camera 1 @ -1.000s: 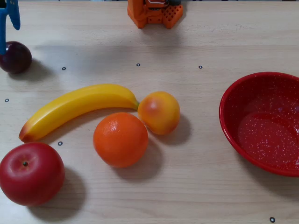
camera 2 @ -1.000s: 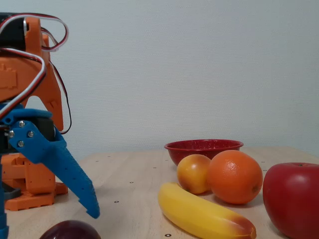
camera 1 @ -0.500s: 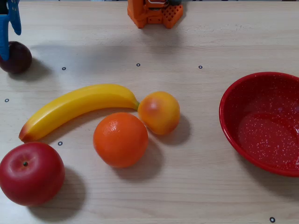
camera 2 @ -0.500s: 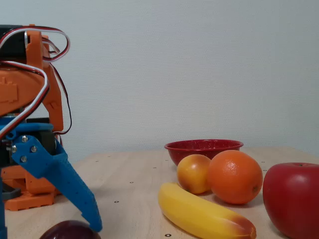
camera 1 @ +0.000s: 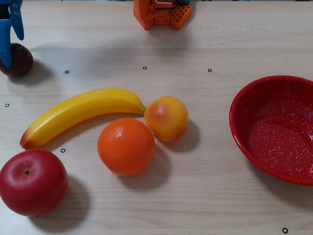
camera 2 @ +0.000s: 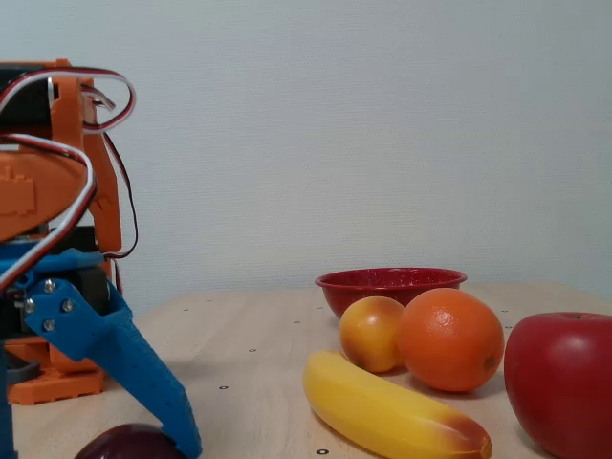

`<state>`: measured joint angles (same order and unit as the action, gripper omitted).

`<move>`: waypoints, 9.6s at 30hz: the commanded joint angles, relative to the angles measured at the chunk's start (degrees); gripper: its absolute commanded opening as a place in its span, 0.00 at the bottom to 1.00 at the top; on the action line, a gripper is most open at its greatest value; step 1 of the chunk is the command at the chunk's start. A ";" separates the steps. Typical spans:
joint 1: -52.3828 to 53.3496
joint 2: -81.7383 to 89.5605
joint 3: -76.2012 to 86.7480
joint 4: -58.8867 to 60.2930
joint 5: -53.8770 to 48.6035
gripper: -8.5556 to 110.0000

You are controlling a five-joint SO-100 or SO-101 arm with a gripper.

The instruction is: Put plum in the red bowl.

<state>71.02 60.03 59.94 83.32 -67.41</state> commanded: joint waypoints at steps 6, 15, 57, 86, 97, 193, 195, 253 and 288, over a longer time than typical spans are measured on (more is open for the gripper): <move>-2.20 2.11 -4.31 -2.11 0.44 0.42; -3.69 1.05 -4.31 -3.34 1.41 0.42; -5.01 -0.26 -2.90 -7.12 2.81 0.39; -5.10 -0.09 -2.20 -8.09 1.14 0.29; -5.45 -0.26 -2.20 -8.17 0.44 0.21; -98.35 19.42 -6.33 6.42 71.02 0.07; -98.79 17.23 -6.77 5.27 70.40 0.07; -91.32 29.27 -14.68 12.57 66.45 0.07; -67.24 109.60 57.57 11.51 56.25 0.07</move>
<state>2.46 167.26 118.56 93.08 -10.63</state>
